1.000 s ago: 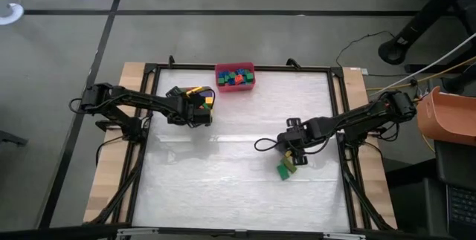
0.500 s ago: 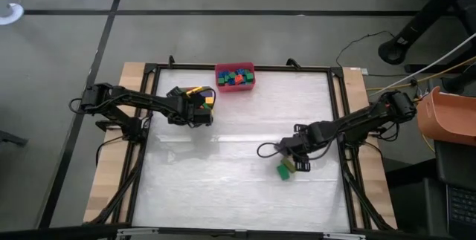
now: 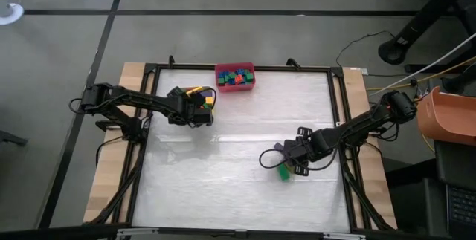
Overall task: Sort blocks by size
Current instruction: Put the large violet wooden block into the white bin
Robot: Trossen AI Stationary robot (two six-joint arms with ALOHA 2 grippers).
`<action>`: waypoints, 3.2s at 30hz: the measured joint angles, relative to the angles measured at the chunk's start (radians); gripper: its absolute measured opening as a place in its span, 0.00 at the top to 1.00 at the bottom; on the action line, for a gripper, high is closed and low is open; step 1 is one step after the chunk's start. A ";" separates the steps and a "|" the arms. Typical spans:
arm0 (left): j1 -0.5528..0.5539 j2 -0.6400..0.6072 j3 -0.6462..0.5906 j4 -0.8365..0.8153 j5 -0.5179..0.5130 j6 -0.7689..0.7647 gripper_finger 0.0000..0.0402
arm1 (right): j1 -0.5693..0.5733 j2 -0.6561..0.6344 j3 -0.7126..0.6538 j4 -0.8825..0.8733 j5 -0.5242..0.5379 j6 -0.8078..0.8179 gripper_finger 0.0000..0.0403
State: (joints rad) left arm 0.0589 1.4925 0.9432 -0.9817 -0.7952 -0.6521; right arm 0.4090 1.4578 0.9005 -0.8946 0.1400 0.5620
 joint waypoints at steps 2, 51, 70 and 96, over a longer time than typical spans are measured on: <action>0.000 0.000 0.000 0.000 0.000 -0.001 0.54 | 0.007 0.000 0.000 -0.002 0.001 0.023 0.50; -0.194 0.001 0.106 0.552 0.071 0.075 0.54 | 0.042 0.002 -0.194 0.441 0.461 -0.177 0.75; -0.231 0.080 0.077 1.006 0.453 -0.233 0.54 | 0.022 0.000 -0.192 0.981 0.698 -0.862 0.74; -0.177 0.179 0.076 1.178 0.447 -0.231 0.54 | -0.070 0.000 -0.192 1.046 0.596 -0.864 0.73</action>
State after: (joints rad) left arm -0.1177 1.6718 1.0195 0.1961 -0.3479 -0.8829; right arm 0.3393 1.4578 0.7090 0.1512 0.7361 -0.3019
